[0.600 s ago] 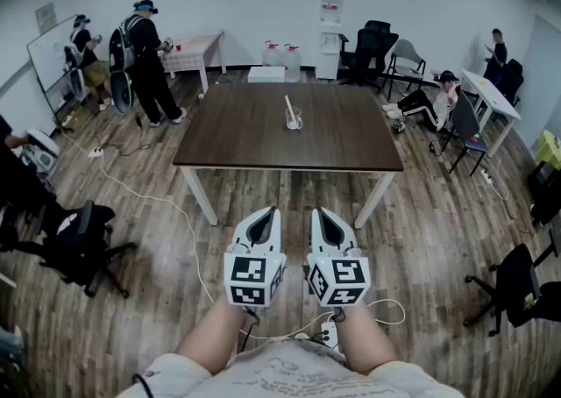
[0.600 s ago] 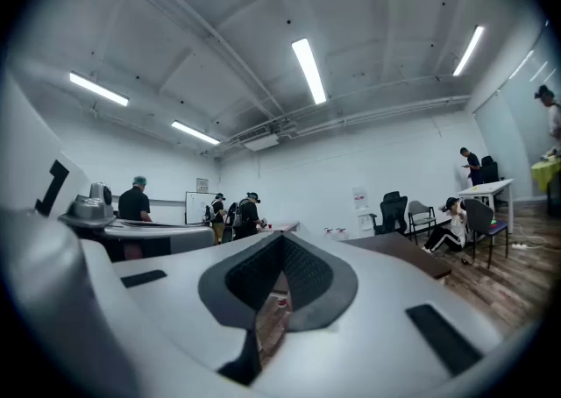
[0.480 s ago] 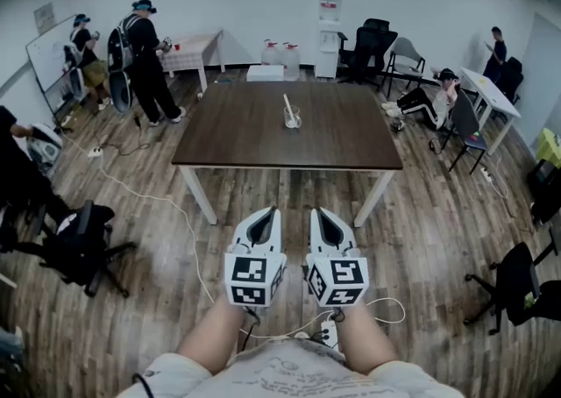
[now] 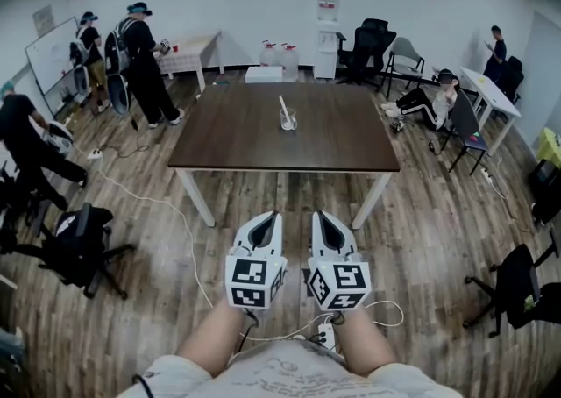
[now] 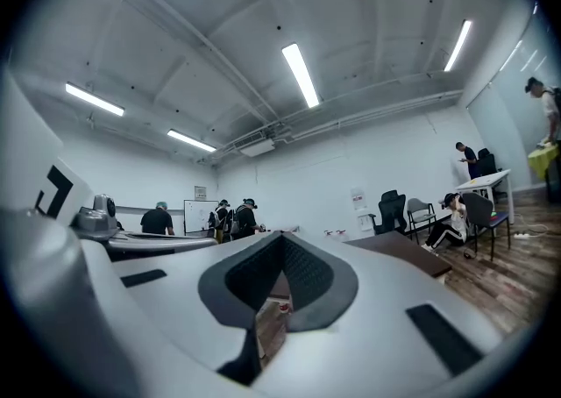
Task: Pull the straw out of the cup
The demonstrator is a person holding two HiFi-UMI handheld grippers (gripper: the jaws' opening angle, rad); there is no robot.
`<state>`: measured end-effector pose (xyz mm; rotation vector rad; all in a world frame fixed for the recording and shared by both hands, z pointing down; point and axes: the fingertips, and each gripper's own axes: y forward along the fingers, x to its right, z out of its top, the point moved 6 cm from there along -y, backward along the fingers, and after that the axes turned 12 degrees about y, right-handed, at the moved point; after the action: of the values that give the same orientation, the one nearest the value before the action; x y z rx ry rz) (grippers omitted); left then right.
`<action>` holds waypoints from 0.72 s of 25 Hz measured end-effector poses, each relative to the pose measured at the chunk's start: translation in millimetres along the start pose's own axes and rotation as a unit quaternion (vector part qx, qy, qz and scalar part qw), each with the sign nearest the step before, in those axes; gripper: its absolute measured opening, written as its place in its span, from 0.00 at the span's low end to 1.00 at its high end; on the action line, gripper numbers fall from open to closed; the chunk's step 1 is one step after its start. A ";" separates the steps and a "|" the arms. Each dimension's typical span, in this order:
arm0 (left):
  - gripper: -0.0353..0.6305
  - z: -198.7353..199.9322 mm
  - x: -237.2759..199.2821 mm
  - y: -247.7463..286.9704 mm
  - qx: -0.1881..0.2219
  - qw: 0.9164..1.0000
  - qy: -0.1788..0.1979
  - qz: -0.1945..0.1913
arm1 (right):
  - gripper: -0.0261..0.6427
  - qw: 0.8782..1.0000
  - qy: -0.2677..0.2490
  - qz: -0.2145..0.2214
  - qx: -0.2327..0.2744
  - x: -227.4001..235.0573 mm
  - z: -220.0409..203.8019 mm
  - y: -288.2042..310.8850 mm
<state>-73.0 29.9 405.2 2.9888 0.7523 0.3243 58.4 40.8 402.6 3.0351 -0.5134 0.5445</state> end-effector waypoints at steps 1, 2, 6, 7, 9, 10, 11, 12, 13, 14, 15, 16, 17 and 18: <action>0.05 1.4 2.8 3.2 0.000 1.000 0.000 0.000 | 0.06 1.000 -0.002 0.001 0.000 3.3 1.2 0.5; 0.05 2.3 5.4 6.5 -0.001 1.000 0.001 0.000 | 0.06 1.000 -0.005 0.003 -0.001 6.5 2.5 1.3; 0.05 4.7 14.2 21.3 -0.004 1.000 0.003 0.004 | 0.06 1.000 -0.013 0.009 -0.003 21.7 9.3 5.5; 0.05 5.9 16.9 24.9 -0.004 1.000 0.003 0.006 | 0.06 1.000 -0.013 0.011 -0.004 26.5 10.9 6.0; 0.05 6.7 22.7 32.0 -0.003 1.000 0.001 0.012 | 0.06 1.000 -0.014 0.016 -0.005 36.7 13.5 6.6; 0.05 5.9 25.8 35.4 -0.004 1.000 0.000 0.014 | 0.06 1.000 -0.014 0.018 -0.006 41.8 14.3 7.0; 0.05 4.9 29.1 38.8 -0.005 1.000 -0.001 0.016 | 0.06 1.000 -0.014 0.019 -0.008 47.0 14.8 7.7; 0.05 3.7 32.2 42.1 -0.006 1.000 -0.002 0.017 | 0.06 1.000 -0.013 0.020 -0.010 51.9 15.0 8.9; 0.05 2.6 34.7 45.3 -0.008 1.000 -0.003 0.018 | 0.06 1.000 -0.013 0.020 -0.011 56.2 15.3 10.7; 0.05 1.9 36.2 48.6 -0.010 1.000 -0.004 0.018 | 0.06 1.000 -0.012 0.020 -0.013 59.6 15.9 13.1; 0.05 1.4 36.8 51.8 -0.012 1.000 -0.004 0.018 | 0.06 1.000 -0.013 0.020 -0.014 62.0 16.7 15.3; 0.05 0.8 36.6 55.0 -0.014 1.000 -0.004 0.019 | 0.06 1.000 -0.014 0.020 -0.014 63.6 17.5 17.1; 0.05 0.3 35.7 58.6 -0.015 1.000 -0.005 0.020 | 0.06 1.000 -0.015 0.021 -0.014 65.0 18.1 18.8; 0.05 0.1 34.5 62.4 -0.016 1.000 -0.006 0.021 | 0.06 1.000 -0.016 0.022 -0.013 66.5 18.4 20.7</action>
<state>-14.3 -8.8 417.4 2.9772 0.6773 0.3177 116.8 -1.2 407.1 3.0192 -0.5851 0.4868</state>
